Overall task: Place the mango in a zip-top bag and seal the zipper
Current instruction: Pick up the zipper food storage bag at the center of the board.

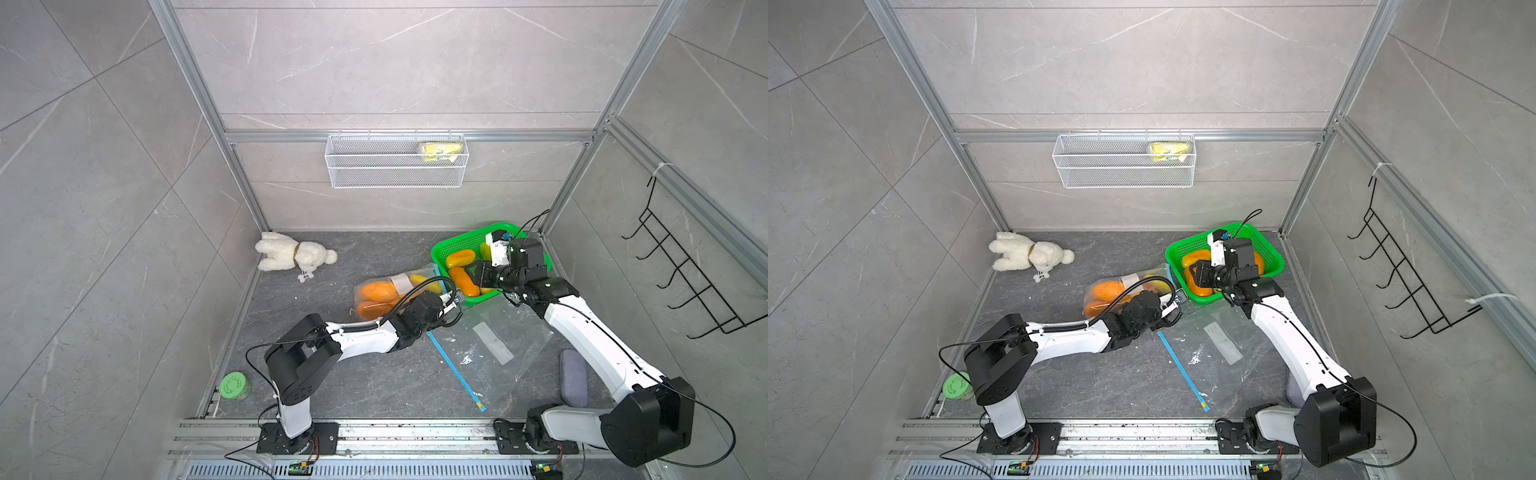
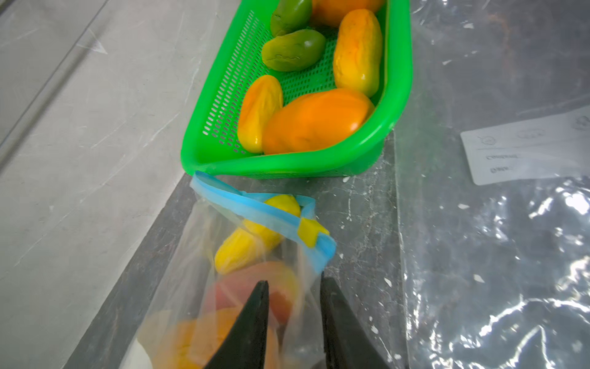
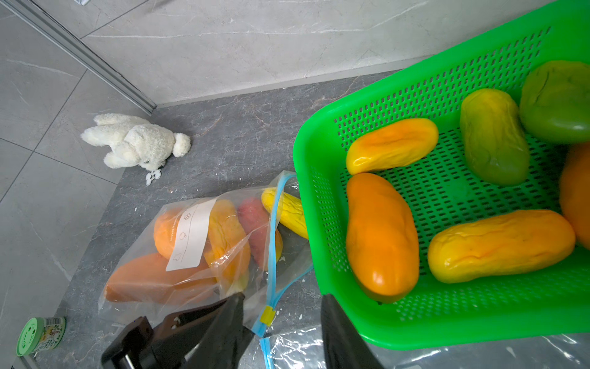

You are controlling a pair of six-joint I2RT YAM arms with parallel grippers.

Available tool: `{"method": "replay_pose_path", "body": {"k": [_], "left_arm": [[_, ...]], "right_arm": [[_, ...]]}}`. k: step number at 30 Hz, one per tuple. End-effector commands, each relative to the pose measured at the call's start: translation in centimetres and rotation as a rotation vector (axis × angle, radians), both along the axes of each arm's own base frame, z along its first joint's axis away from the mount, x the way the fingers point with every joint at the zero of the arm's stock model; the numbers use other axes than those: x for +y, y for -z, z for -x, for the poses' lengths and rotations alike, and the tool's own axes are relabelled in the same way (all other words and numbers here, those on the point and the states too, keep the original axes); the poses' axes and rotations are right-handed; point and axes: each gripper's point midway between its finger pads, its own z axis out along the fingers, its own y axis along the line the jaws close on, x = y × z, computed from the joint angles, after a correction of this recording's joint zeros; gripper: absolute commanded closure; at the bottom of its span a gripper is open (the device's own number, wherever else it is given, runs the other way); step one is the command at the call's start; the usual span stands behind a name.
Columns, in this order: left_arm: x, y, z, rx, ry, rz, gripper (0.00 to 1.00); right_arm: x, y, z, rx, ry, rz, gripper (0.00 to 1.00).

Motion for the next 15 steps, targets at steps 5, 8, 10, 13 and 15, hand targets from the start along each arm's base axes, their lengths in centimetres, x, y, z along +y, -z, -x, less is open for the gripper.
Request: {"method": "replay_pose_path", "body": {"k": [5,8,10,13,15], "left_arm": [[-0.5,-2.8,-1.6,-0.075,-0.043,0.049,0.94],[-0.3,-3.1,-1.2,-0.066,-0.027,0.064,0.97],[-0.1,-3.3,-1.2,-0.063,-0.031,0.069,1.0],[0.2,-3.6,-1.2,-0.056,-0.034,0.075,1.0],[0.8,-4.3,-1.1,-0.043,-0.041,0.104,1.0]], "right_arm": [[-0.7,0.0,0.4,-0.007,-0.002,-0.027,0.57],[-1.0,0.1,0.3,-0.005,0.0,-0.032,0.57],[-1.0,0.0,0.3,-0.006,-0.001,-0.04,0.57],[-1.0,0.0,0.3,-0.006,-0.005,-0.048,0.57],[-0.8,0.0,0.3,-0.004,-0.015,-0.056,0.57]]}}
